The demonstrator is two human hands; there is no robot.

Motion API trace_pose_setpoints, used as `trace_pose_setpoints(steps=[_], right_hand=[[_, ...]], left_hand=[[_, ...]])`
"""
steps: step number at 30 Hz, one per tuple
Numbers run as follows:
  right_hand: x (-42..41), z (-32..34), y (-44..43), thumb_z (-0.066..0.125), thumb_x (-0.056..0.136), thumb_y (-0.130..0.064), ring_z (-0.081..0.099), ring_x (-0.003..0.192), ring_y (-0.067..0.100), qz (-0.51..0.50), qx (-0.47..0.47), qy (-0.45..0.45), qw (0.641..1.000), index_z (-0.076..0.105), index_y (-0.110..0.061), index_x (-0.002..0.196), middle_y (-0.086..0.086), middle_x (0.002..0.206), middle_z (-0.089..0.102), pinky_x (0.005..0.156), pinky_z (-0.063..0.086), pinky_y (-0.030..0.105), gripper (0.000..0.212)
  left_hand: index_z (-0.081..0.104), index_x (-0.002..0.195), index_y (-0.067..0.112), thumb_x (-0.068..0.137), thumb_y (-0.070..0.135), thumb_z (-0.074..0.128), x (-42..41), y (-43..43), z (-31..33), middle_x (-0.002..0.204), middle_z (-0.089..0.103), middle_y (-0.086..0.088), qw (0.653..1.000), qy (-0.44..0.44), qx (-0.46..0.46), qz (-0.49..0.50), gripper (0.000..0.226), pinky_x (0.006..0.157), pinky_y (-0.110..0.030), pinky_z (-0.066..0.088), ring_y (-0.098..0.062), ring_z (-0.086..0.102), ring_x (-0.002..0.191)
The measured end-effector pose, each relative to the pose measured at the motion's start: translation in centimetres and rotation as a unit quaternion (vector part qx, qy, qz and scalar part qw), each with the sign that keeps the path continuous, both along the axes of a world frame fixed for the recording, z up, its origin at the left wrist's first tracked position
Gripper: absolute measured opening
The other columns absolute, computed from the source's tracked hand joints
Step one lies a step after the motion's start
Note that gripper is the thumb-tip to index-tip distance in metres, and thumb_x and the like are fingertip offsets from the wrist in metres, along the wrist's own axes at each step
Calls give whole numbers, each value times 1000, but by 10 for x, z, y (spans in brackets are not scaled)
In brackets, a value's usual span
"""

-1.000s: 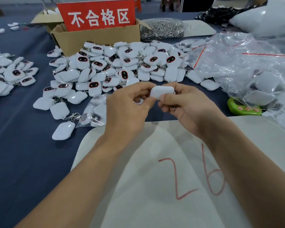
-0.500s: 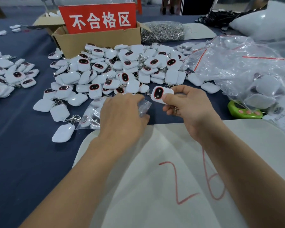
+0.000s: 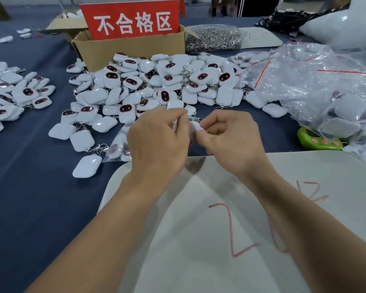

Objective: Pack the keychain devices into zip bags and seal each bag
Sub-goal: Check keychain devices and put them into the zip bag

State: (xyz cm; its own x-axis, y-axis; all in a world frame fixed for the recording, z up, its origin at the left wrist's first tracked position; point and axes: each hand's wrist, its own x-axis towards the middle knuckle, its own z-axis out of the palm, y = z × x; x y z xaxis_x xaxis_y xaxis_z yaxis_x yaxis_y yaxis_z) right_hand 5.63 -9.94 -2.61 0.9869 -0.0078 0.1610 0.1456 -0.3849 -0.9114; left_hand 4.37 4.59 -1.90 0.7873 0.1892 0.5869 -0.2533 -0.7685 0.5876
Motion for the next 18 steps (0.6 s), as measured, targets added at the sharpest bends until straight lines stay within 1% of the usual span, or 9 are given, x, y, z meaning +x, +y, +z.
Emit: trace_pose_setpoints(steps=[2, 4, 5, 6, 9, 11, 14, 16, 18], right_hand=[[-6, 0, 13, 64, 81, -13, 73, 71, 24, 78, 35, -7, 996, 75, -23, 85, 3, 73, 76, 73, 61, 44, 15], [-7, 1, 21, 55, 83, -10, 73, 81, 11, 145, 3, -21, 989, 72, -29, 85, -12, 81, 77, 78, 59, 33, 25], [-6, 2, 23, 52, 83, -9, 68, 78, 0, 162, -51, -27, 985, 67, -35, 80, -20, 78, 73, 74, 53, 21, 29], [-4, 2, 24, 50, 82, -8, 63, 74, -1, 174, -107, -21, 979, 59, -37, 75, -23, 73, 68, 68, 46, 15, 32], [-3, 4, 25, 50, 83, -3, 56, 68, 10, 208, -172, 7, 963, 54, -35, 74, -18, 71, 63, 64, 42, 24, 34], [-4, 6, 24, 61, 82, -13, 64, 67, 10, 145, -106, -37, 983, 66, -38, 71, -16, 67, 69, 65, 49, 27, 28], [6, 3, 14, 71, 78, -24, 70, 66, 11, -49, 48, -64, 996, 78, -27, 72, -7, 67, 75, 67, 55, 27, 10], [17, -3, 4, 68, 83, -20, 68, 71, 5, -113, 36, -31, 992, 79, -28, 81, -12, 77, 77, 67, 53, 18, 13], [25, -11, 0, 62, 88, -12, 66, 101, 1, -65, -76, -18, 995, 76, -30, 113, -16, 110, 76, 89, 51, 17, 34]], left_hand=[[81, 98, 19, 92, 22, 63, -2, -1, 0, 76, 69, -2, 999, -28, -9, -27, 20, 71, -41, 51, -29, 63, 78], [81, 102, 17, 92, 18, 64, -2, 0, 0, 84, 74, -1, 998, -48, -29, -42, 20, 78, -35, 50, -24, 66, 83], [81, 102, 16, 92, 16, 64, -1, 1, 0, 86, 75, 0, 997, -54, -36, -49, 20, 79, -31, 48, -21, 65, 84], [81, 101, 16, 92, 15, 65, -1, 2, -1, 87, 75, 0, 996, -56, -37, -56, 19, 80, -28, 46, -19, 65, 85], [81, 101, 15, 92, 13, 64, -1, 2, -2, 89, 75, 3, 995, -53, -46, -67, 19, 80, -23, 45, -15, 64, 86], [81, 101, 17, 94, 13, 64, 1, 4, -1, 88, 73, 9, 994, -48, -81, -62, 19, 77, -12, 42, -5, 60, 82], [81, 99, 23, 96, 17, 63, 6, 10, 4, 79, 69, 21, 984, -47, -170, -24, 19, 72, -5, 38, 5, 60, 75], [78, 91, 31, 96, 19, 62, 8, 15, 9, 73, 68, 27, 972, -55, -227, -12, 21, 69, -7, 40, 9, 61, 73], [73, 84, 39, 95, 19, 60, 9, 18, 17, 73, 68, 30, 962, -65, -265, -16, 26, 68, -9, 43, 8, 61, 73]])
